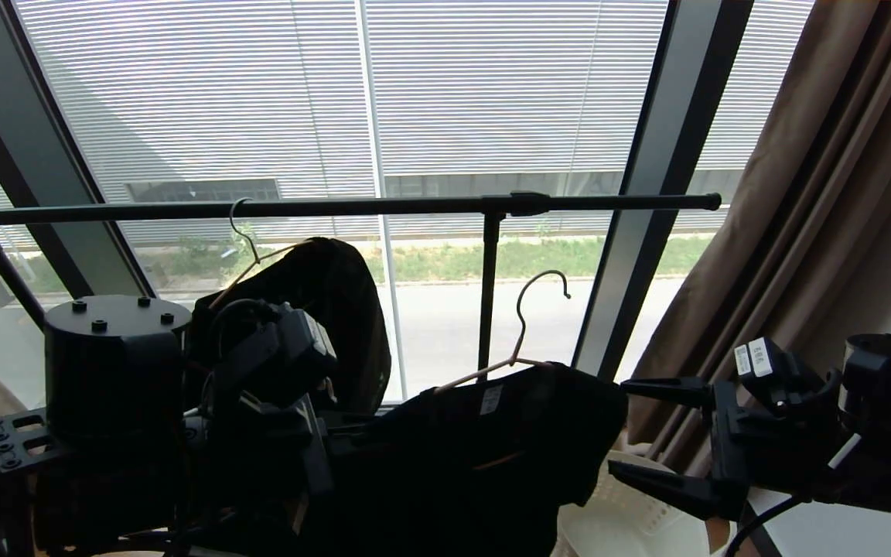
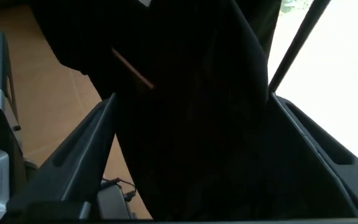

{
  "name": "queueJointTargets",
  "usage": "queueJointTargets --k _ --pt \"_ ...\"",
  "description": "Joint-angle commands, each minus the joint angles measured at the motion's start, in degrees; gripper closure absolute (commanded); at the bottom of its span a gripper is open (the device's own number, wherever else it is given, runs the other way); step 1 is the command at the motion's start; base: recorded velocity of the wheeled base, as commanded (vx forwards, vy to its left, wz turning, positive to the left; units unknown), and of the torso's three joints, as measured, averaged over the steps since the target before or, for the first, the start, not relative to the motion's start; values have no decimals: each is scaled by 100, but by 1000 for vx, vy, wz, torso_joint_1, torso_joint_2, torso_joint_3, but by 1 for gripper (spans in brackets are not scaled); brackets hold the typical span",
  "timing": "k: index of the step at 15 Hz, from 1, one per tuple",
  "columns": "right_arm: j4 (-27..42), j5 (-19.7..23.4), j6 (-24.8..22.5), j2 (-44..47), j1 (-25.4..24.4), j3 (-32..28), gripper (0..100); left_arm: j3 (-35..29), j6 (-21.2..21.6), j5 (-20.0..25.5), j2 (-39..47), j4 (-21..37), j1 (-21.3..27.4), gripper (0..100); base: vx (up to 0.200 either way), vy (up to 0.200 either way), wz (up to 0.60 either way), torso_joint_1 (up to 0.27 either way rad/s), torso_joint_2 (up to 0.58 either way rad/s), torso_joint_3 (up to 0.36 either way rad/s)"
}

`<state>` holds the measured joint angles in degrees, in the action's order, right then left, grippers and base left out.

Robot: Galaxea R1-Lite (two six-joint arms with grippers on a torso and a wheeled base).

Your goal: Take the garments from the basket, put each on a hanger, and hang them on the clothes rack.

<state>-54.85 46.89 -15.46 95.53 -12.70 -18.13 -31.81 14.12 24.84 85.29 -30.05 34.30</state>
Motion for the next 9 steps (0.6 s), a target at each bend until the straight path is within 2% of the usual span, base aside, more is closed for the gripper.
queueJointTargets --k 1,6,9 --pt "-9 -13 -10 124 84 -77 0 219 3 12 -337 -36 -91 100 0 0 0 0 0 0" --pt "-26 -57 -10 449 242 -226 0 421 -23 20 -733 -36 -99 100 0 0 0 0 0 0" --pt "-334 -48 -10 757 558 -288 0 526 -23 328 -1005 -45 -161 100 0 0 0 0 0 0"
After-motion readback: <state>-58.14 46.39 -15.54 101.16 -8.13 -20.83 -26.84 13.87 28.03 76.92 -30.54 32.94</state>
